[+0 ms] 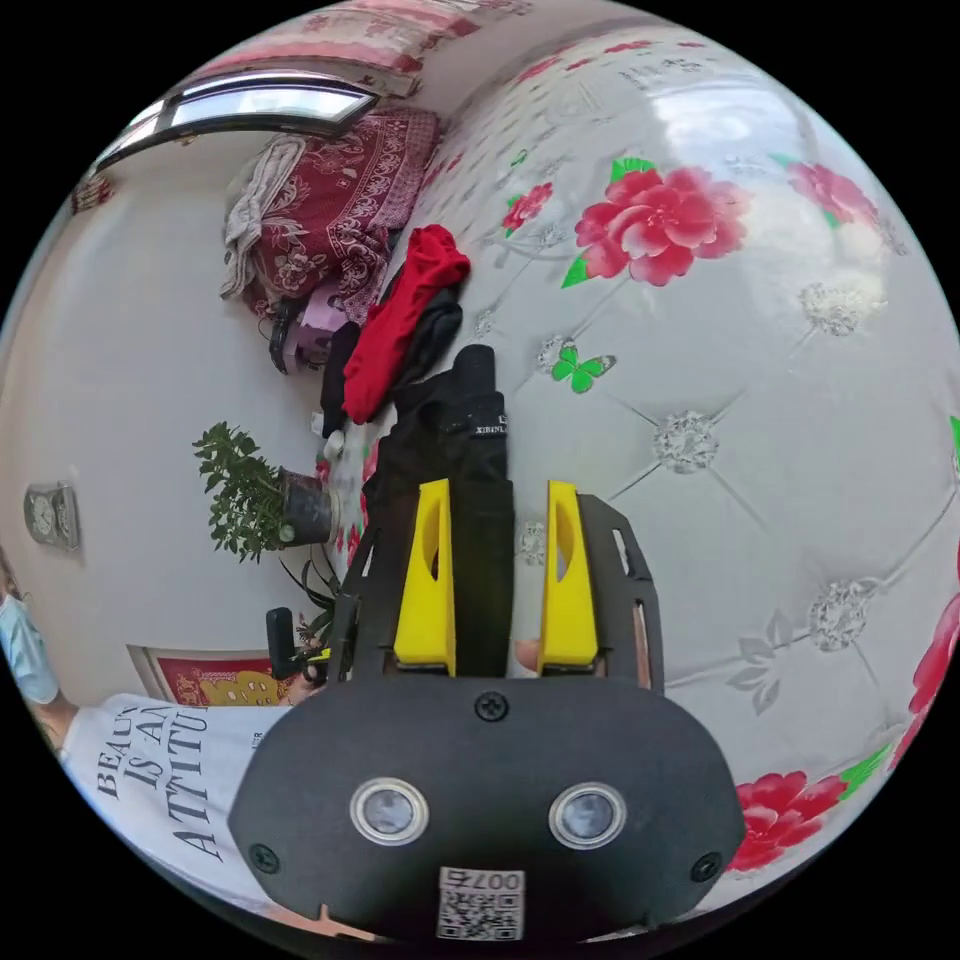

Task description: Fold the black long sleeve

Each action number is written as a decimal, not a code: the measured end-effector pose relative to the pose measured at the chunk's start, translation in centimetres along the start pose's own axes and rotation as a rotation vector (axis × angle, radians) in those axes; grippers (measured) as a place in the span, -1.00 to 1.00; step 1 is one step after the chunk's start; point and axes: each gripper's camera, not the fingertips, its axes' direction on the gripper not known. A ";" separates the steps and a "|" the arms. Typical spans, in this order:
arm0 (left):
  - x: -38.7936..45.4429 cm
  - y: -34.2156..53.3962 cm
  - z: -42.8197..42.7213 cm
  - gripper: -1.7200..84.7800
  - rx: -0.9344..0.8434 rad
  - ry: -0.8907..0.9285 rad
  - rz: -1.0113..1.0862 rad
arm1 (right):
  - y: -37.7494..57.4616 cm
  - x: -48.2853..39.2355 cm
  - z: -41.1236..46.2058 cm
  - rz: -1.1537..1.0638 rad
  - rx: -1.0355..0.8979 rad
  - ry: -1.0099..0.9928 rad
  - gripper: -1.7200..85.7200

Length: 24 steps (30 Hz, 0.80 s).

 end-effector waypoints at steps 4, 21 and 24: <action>1.1 -2.1 1.5 -0.69 -0.050 -0.027 0.039 | -1.0 -0.8 2.0 -0.058 0.010 -0.077 -0.76; 6.1 -15.0 -14.0 -0.88 0.077 0.260 0.277 | -4.1 -12.1 -2.0 0.010 0.252 -0.547 -0.96; 9.7 -20.0 -20.6 -0.88 0.105 0.211 0.405 | -6.3 -17.9 -3.6 -0.109 0.360 -0.604 -0.97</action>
